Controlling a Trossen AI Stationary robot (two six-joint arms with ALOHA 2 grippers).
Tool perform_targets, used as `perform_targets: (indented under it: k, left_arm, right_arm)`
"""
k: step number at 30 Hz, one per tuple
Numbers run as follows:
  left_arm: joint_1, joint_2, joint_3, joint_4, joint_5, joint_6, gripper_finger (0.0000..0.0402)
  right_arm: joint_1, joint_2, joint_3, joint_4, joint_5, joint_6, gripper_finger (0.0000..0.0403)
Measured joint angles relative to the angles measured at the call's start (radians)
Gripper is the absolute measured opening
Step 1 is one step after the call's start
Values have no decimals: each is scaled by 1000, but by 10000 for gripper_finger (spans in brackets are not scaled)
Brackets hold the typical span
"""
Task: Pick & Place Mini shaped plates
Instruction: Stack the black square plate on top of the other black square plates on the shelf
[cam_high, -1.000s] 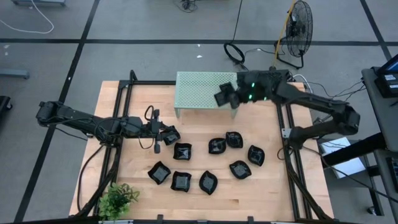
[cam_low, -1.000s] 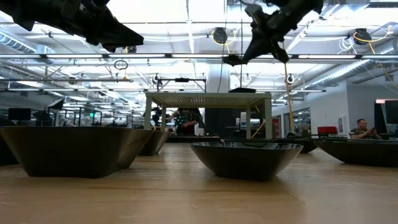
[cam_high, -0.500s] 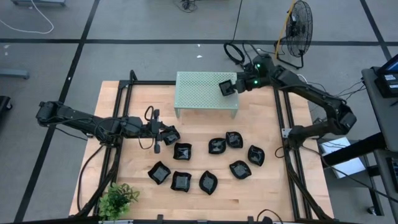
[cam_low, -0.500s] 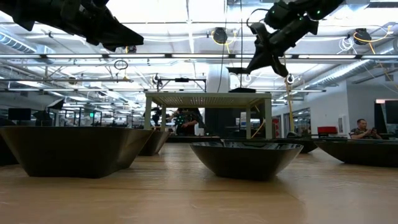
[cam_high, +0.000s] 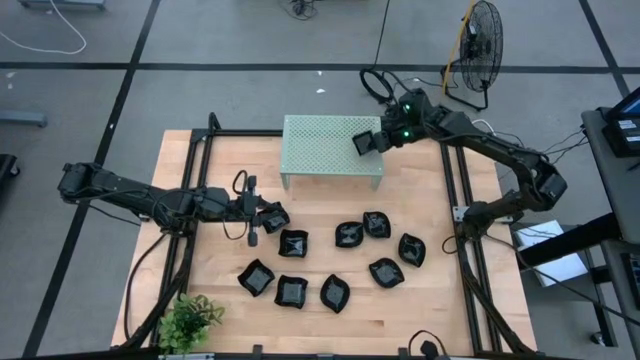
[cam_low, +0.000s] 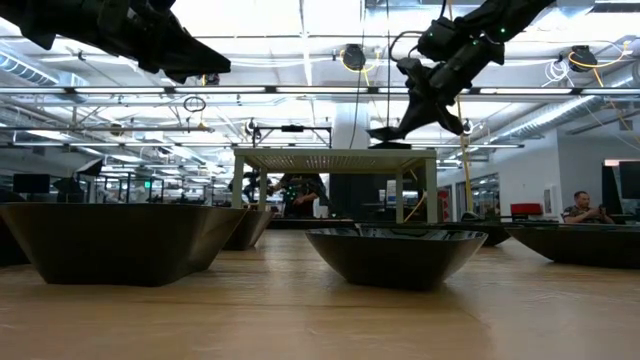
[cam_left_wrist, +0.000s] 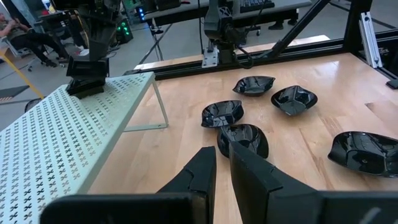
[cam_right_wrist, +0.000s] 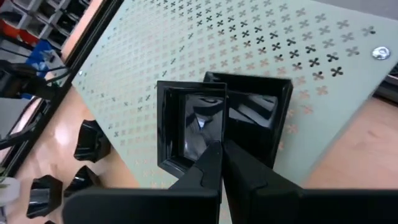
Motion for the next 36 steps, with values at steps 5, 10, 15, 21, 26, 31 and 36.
perform_targets:
  k: [5, 10, 15, 21, 26, 31, 36]
  left_arm:
    - [0, 0, 0, 0, 0, -1, 51]
    - [0, 0, 0, 0, 0, -1, 51]
    - [0, 0, 0, 0, 0, -1, 51]
    - [0, 0, 0, -6, 0, -1, 51]
    - [0, 0, 0, -12, 0, -1, 51]
    - [0, 0, 0, -12, 0, -1, 51]
    - [0, 0, 0, -12, 0, -1, 51]
  right_arm:
    - [0, 0, 0, 0, -1, -2, 0]
    - [0, -6, 0, 23, 0, 0, 0]
    - [1, -6, 0, 55, 57, -4, 0]
    - [0, -6, 0, 16, 128, -43, 0]
    - [0, -6, 0, -2, 125, -44, 0]
    - [2, -6, 0, -4, 119, -44, 0]
    - [2, -6, 0, -4, 87, -44, 5]
